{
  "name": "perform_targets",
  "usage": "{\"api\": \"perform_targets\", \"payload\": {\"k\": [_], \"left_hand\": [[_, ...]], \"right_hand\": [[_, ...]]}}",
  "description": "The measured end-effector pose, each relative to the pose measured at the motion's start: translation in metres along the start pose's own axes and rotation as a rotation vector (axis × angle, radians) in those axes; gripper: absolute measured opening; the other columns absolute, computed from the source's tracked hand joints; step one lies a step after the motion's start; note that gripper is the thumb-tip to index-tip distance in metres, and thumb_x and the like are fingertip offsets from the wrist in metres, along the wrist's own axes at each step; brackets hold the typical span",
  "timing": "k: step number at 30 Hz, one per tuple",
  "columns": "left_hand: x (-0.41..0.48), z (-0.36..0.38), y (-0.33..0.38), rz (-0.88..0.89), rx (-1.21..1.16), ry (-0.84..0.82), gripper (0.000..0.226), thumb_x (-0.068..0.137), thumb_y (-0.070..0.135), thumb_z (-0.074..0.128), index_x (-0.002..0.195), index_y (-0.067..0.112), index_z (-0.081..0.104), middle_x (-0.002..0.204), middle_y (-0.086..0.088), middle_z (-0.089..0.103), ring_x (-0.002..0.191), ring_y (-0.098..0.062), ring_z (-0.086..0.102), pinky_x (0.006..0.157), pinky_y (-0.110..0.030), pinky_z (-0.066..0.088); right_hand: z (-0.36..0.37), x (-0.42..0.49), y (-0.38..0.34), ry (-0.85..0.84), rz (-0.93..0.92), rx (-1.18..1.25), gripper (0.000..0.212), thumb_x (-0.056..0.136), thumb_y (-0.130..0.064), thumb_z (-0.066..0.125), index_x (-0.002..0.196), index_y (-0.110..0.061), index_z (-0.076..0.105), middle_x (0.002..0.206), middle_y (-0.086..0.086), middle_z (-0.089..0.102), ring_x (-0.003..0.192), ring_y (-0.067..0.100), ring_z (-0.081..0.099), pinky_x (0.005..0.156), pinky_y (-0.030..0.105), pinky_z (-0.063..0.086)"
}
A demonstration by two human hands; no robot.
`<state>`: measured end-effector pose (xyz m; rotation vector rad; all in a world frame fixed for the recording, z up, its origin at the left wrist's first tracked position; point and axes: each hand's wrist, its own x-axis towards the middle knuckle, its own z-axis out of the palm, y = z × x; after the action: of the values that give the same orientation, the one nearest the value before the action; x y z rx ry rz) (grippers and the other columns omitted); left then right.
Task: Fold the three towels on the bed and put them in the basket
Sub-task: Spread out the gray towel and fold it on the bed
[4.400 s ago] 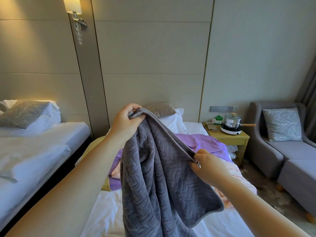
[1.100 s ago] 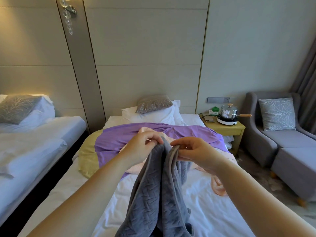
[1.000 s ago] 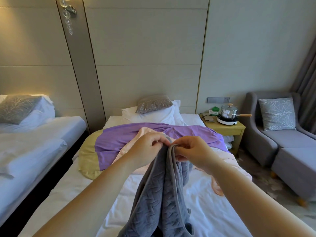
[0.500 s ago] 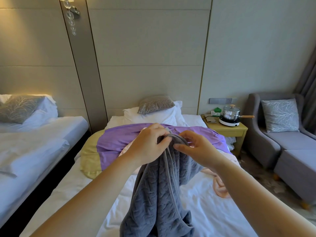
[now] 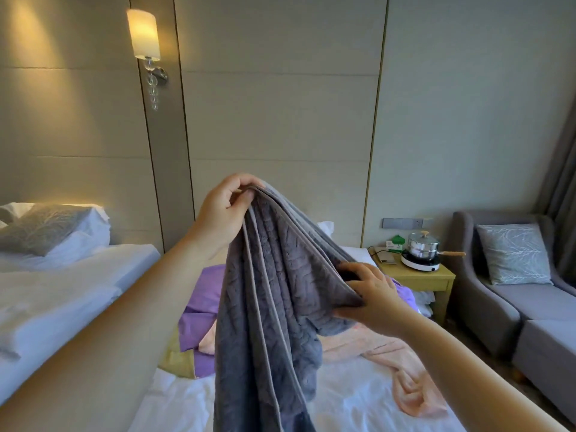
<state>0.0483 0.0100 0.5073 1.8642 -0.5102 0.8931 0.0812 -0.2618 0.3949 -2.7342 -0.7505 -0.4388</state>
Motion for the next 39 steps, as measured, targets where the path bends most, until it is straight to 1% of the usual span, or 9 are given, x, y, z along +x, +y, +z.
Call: {"api": "perform_targets", "payload": {"k": [4,9,13,18,22,26,32,34,39], "left_hand": [[-0.008,-0.009,-0.021,-0.161,0.099,0.096,0.021,0.095,-0.001,0.046,0.101,0.007,0.064,0.098,-0.001,0.06,0.078,-0.006,0.051,0.069,-0.003,0.037],[-0.021,-0.024,-0.044,-0.307,0.184,0.159,0.021,0.095,-0.001,0.047,0.102,0.004,0.065,0.098,-0.006,0.061,0.089,-0.016,0.053,0.066,-0.003,0.036],[-0.014,-0.035,-0.042,-0.309,0.196,0.166,0.02,0.094,0.001,0.049,0.101,0.01,0.066,0.099,-0.004,0.064,0.092,-0.016,0.055,0.074,-0.02,0.038],[-0.009,-0.052,-0.044,-0.306,0.291,0.064,0.02,0.096,0.008,0.048,0.097,0.022,0.062,0.099,0.001,0.064,0.092,-0.014,0.056,0.079,-0.025,0.04],[-0.005,-0.057,-0.043,-0.313,0.285,0.058,0.02,0.096,0.008,0.048,0.105,0.015,0.064,0.106,-0.004,0.065,0.099,-0.019,0.057,0.085,-0.029,0.042],[0.0,-0.055,-0.038,-0.291,0.271,0.058,0.02,0.096,0.008,0.049,0.107,0.015,0.065,0.106,-0.004,0.065,0.099,-0.018,0.057,0.078,-0.023,0.041],[0.002,-0.053,-0.043,-0.258,0.223,0.053,0.019,0.095,0.008,0.052,0.102,0.02,0.065,0.107,-0.005,0.067,0.099,-0.019,0.059,0.078,-0.022,0.042],[0.003,-0.051,-0.044,-0.25,0.212,0.054,0.019,0.095,0.008,0.052,0.101,0.021,0.065,0.106,-0.004,0.067,0.1,-0.019,0.059,0.079,-0.023,0.042],[0.002,-0.043,-0.051,-0.264,0.16,0.051,0.021,0.093,0.006,0.055,0.104,0.022,0.062,0.097,0.003,0.068,0.094,-0.018,0.06,0.079,-0.026,0.043]], "right_hand": [[-0.007,-0.003,0.016,-0.046,0.054,-0.279,0.034,0.079,-0.068,0.051,0.085,-0.035,0.06,0.103,-0.017,0.059,0.113,0.009,0.046,0.109,0.042,0.02],[-0.051,0.007,0.028,0.144,0.027,-0.368,0.024,0.086,-0.061,0.042,0.09,-0.039,0.051,0.101,-0.012,0.06,0.11,0.014,0.052,0.113,0.045,0.012],[-0.091,0.022,0.026,0.296,0.035,-0.314,0.018,0.089,-0.054,0.045,0.086,-0.036,0.049,0.085,-0.011,0.049,0.112,0.016,0.049,0.111,0.038,0.005],[-0.119,0.031,0.022,0.273,0.024,-0.371,0.029,0.089,-0.059,0.04,0.076,-0.035,0.049,0.085,-0.012,0.052,0.115,0.012,0.046,0.113,0.042,0.001],[-0.134,0.033,0.019,0.347,0.0,-0.319,0.034,0.087,-0.059,0.043,0.085,-0.029,0.06,0.09,-0.014,0.055,0.117,0.013,0.044,0.112,0.04,0.0],[-0.144,0.031,0.021,0.416,-0.008,-0.257,0.027,0.087,-0.054,0.048,0.099,-0.035,0.064,0.094,-0.02,0.05,0.12,0.017,0.033,0.106,0.035,0.005],[-0.145,0.027,0.03,0.36,0.043,-0.176,0.019,0.085,-0.056,0.05,0.083,-0.038,0.052,0.092,-0.012,0.052,0.114,0.015,0.029,0.097,0.034,0.013],[-0.141,0.028,0.032,0.294,0.057,-0.078,0.018,0.086,-0.049,0.054,0.086,-0.031,0.054,0.09,-0.009,0.055,0.11,0.017,0.034,0.091,0.038,0.024],[-0.13,0.031,0.036,0.306,0.062,0.316,0.016,0.083,-0.018,0.07,0.094,-0.018,0.059,0.09,-0.002,0.063,0.091,0.019,0.059,0.077,0.026,0.043]]}}
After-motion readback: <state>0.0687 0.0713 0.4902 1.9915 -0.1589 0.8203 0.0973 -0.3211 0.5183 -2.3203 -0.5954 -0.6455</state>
